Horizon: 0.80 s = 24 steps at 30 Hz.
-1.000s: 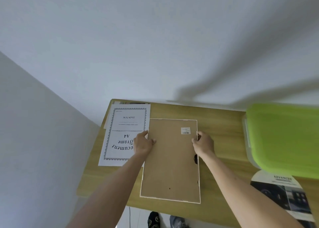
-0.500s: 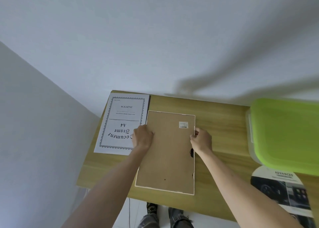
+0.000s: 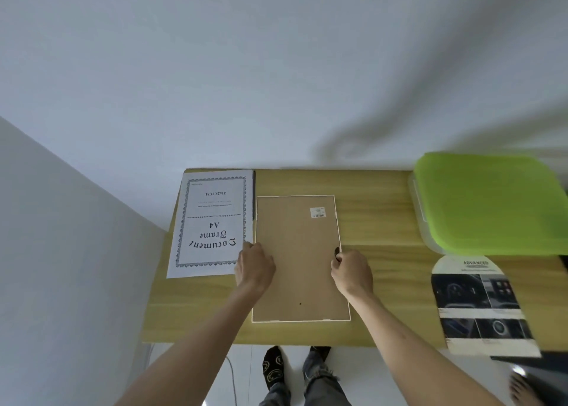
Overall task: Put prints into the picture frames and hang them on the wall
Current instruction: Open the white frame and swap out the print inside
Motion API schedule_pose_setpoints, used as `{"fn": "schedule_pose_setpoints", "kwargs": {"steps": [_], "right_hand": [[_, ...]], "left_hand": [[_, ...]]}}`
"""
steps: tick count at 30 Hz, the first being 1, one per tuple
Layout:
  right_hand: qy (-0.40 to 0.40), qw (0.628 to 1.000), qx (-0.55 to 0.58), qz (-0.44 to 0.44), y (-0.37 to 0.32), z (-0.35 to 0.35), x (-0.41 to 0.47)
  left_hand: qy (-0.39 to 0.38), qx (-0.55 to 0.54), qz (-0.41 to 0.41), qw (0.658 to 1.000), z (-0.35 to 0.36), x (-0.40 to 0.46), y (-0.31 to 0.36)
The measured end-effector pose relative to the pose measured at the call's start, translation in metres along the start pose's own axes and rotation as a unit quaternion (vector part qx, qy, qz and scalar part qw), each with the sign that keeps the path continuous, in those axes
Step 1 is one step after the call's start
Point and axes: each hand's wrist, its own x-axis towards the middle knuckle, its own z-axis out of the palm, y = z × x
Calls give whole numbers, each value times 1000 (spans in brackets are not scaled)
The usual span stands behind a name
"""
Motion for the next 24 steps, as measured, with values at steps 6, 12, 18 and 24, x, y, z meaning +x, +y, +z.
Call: {"fn": "schedule_pose_setpoints", "kwargs": {"steps": [6, 12, 18, 24], "right_hand": [[23, 994, 84, 62, -13, 14, -1], [-26, 978, 167, 125, -16, 3, 6], [-69, 961, 233, 134, -13, -8, 7], [-74, 935, 324, 122, 8, -15, 3]], "left_hand": [[-22, -28, 13, 999, 7, 4, -20], [-21, -88, -22, 996, 14, 16, -31], [-21, -77, 23, 997, 12, 10, -33], [-20, -130, 4, 991, 6, 3, -30]]}}
